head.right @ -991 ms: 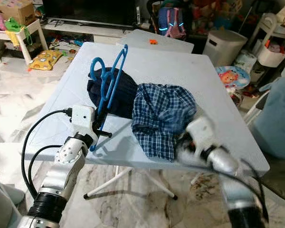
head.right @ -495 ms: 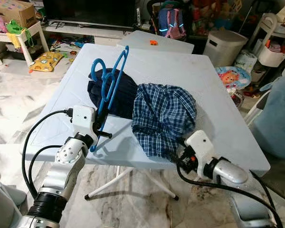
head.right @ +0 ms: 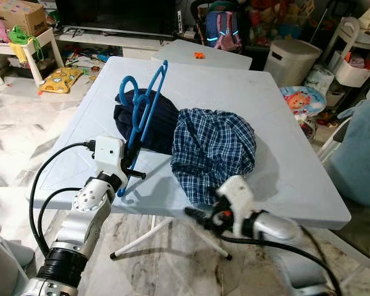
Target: Hang hanger
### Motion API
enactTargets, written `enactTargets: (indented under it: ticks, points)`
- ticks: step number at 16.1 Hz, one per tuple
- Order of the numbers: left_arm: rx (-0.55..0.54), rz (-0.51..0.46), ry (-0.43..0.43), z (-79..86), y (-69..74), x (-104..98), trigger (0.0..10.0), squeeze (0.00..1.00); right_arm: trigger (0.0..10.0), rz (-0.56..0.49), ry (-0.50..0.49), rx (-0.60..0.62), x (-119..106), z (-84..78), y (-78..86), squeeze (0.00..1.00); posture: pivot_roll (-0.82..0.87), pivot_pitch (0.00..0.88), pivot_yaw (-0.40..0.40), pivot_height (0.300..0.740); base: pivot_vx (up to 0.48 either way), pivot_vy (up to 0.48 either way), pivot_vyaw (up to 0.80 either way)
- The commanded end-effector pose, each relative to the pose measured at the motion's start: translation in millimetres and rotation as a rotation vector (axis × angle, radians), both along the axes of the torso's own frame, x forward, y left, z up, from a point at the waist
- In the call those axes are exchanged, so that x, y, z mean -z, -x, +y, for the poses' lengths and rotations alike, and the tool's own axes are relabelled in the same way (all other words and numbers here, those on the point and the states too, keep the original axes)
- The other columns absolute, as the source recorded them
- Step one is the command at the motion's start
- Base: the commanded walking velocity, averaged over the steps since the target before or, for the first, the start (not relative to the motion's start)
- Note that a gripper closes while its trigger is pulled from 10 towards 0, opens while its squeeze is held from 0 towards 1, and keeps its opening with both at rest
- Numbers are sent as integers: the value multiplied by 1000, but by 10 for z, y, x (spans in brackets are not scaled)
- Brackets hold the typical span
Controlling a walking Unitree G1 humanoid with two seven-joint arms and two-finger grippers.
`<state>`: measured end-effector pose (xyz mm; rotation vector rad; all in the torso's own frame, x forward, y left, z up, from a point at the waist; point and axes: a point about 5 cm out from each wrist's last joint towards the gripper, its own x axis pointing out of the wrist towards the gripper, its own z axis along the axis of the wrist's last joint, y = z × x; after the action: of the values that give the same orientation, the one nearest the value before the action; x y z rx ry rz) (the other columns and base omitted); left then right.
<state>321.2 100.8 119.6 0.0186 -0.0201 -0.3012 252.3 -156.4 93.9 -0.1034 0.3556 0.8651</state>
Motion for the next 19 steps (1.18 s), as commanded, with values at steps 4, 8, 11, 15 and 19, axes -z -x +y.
enactTargets:
  ticks: [4, 8, 11, 15, 19]
  points:
    - [3, 19, -6, -10, -10, 37, 10000, 0, 10000, 112, -38, 54, 177, 130, -180, 1000, 123, 0, -87, 740, 0, 0, 0]
    - [5, 17, -3, -23, -21, 29, 10000, 0, 10000, 151, -38, 143, 231, 181, -404, 1000, 126, 0, -89, 740, 0, 0, 0]
    - [3, 17, -1, -26, -25, 31, 10000, 0, 10000, 174, 37, 247, 316, 175, -562, 1000, 132, 0, -93, 740, 0, 0, 0]
    - [0, 20, 3, -32, -25, 40, 10000, 0, 10000, 118, 89, 486, 307, 19, -820, 1000, 136, 0, -96, 740, 0, 0, 0]
    - [-9, 15, 10, -39, -37, 28, 10000, 0, 10000, -57, 68, 782, 78, -155, -1094, 169, 165, 0, -116, 740, 0, 0, 0]
